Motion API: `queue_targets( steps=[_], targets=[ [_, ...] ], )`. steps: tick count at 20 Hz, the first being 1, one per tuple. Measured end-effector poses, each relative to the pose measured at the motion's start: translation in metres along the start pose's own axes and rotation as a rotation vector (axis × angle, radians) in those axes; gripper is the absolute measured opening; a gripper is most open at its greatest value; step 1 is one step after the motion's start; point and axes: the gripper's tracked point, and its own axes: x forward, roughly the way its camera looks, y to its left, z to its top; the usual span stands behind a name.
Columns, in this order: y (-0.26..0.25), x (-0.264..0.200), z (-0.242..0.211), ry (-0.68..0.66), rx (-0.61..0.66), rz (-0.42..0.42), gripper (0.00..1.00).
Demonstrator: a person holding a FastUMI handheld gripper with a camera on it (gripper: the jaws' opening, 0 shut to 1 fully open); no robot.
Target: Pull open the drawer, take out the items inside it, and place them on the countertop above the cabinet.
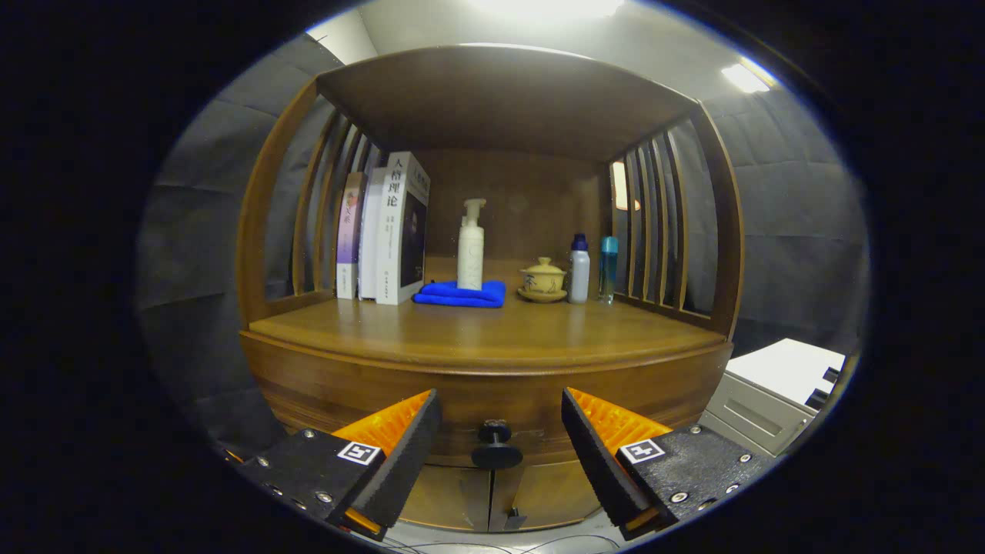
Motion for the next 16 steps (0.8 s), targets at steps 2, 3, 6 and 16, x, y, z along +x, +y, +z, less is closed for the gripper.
queue_targets(
  steps=[2, 3, 6, 16],
  targets=[
    [-0.001, 0.008, -0.017, 0.024, 0.012, 0.016, 0.97],
    [0.002, 0.011, -0.027, 0.051, 0.015, 0.031, 0.97],
    [0.000, 0.017, -0.044, 0.076, -0.035, 0.027, 0.93],
    [0.005, 0.019, -0.046, 0.018, 0.076, 0.044, 0.48]
  ],
)
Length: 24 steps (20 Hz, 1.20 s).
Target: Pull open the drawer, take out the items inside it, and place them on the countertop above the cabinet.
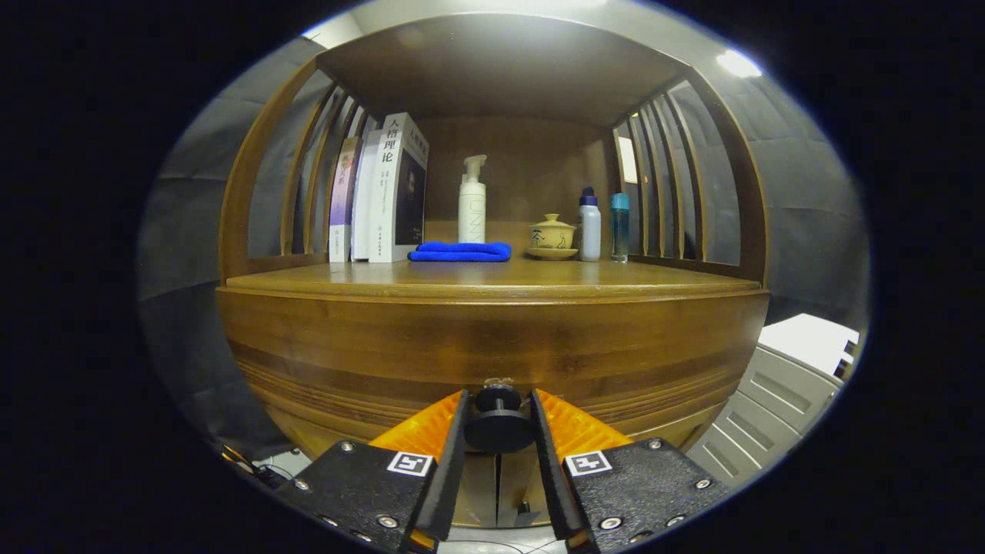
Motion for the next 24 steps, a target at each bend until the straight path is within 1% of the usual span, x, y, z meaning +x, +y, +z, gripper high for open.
queue_targets(
  steps=[2, 4, 7, 14, 18, 24],
  targets=[
    [0.000, -0.001, -0.001, -0.019, 0.032, 0.012, 0.46],
    [-0.001, 0.000, -0.001, -0.025, 0.001, 0.004, 0.42],
    [-0.001, 0.000, -0.002, -0.038, -0.031, -0.023, 0.31],
    [-0.003, -0.009, -0.004, -0.025, -0.006, -0.014, 0.30],
    [-0.006, -0.029, -0.006, -0.014, 0.008, -0.015, 0.30],
    [-0.009, -0.068, -0.009, 0.009, -0.020, -0.024, 0.30]
  ],
)
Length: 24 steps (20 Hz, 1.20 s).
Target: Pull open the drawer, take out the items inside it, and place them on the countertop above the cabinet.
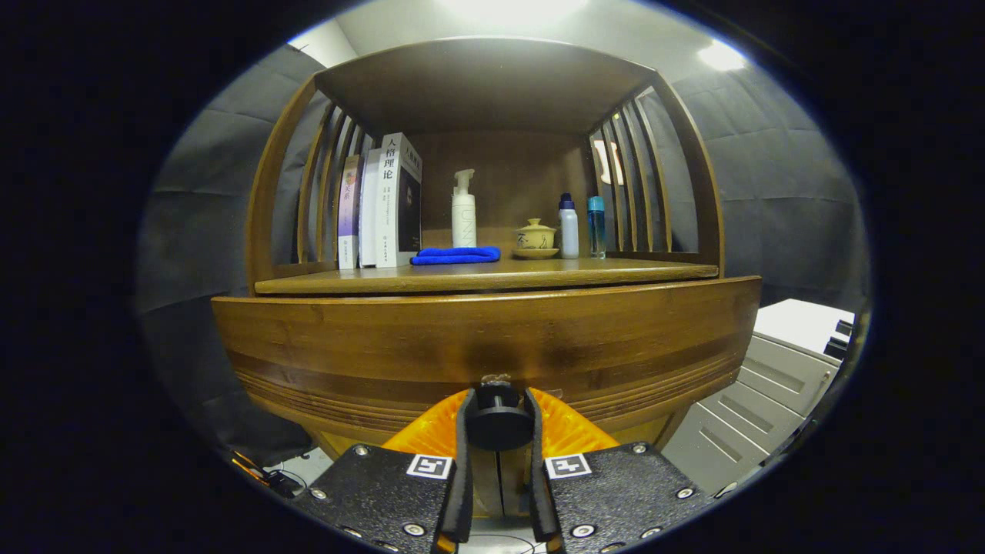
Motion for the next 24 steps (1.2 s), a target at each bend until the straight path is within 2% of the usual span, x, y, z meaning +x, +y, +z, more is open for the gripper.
queue_targets(
  steps=[11, 24],
  targets=[
    [-0.005, -0.063, -0.013, 0.021, 0.020, 0.010, 0.30],
    [-0.002, -0.094, -0.020, 0.058, 0.003, 0.027, 0.30]
  ],
)
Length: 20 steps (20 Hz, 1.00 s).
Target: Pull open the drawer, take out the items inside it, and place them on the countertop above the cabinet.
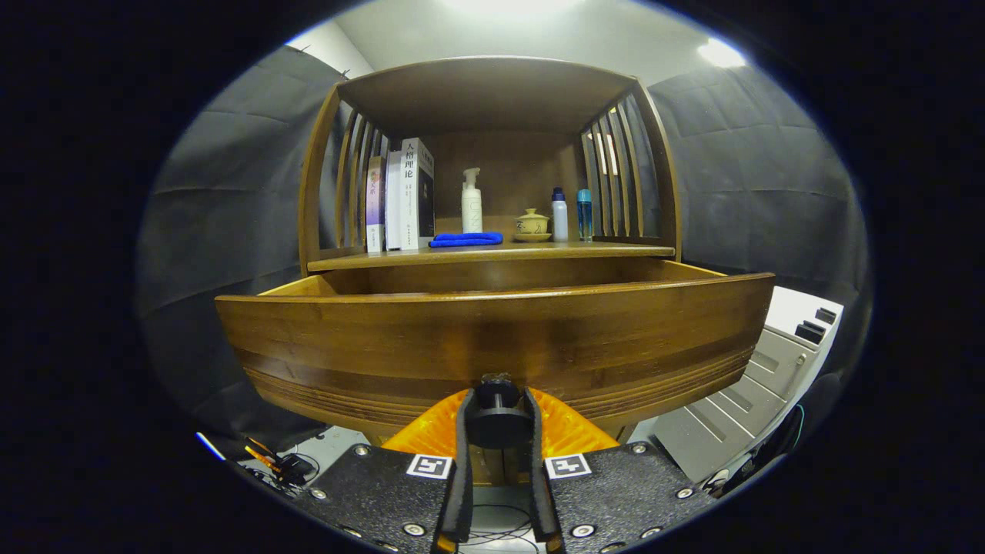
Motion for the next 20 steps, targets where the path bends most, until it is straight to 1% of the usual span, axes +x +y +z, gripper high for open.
queue_targets(
  steps=[4, 6, 7, 9, 11, 13, 15, 17, 20],
  targets=[
    [0.001, -0.001, 0.002, -0.017, 0.007, 0.016, 0.32],
    [0.005, -0.004, -0.001, 0.001, 0.012, 0.046, 0.42],
    [0.008, -0.006, 0.003, 0.007, 0.005, 0.077, 0.53],
    [0.012, -0.011, 0.010, 0.020, -0.061, 0.145, 0.74],
    [0.005, -0.017, 0.026, 0.003, -0.101, 0.160, 0.96],
    [0.009, -0.021, 0.051, -0.036, -0.084, 0.176, 0.95],
    [0.011, -0.024, 0.084, -0.088, -0.066, 0.174, 0.95],
    [0.007, -0.019, 0.104, -0.097, -0.068, 0.144, 0.95],
    [0.004, -0.009, 0.125, -0.061, -0.083, 0.095, 0.95]
  ],
)
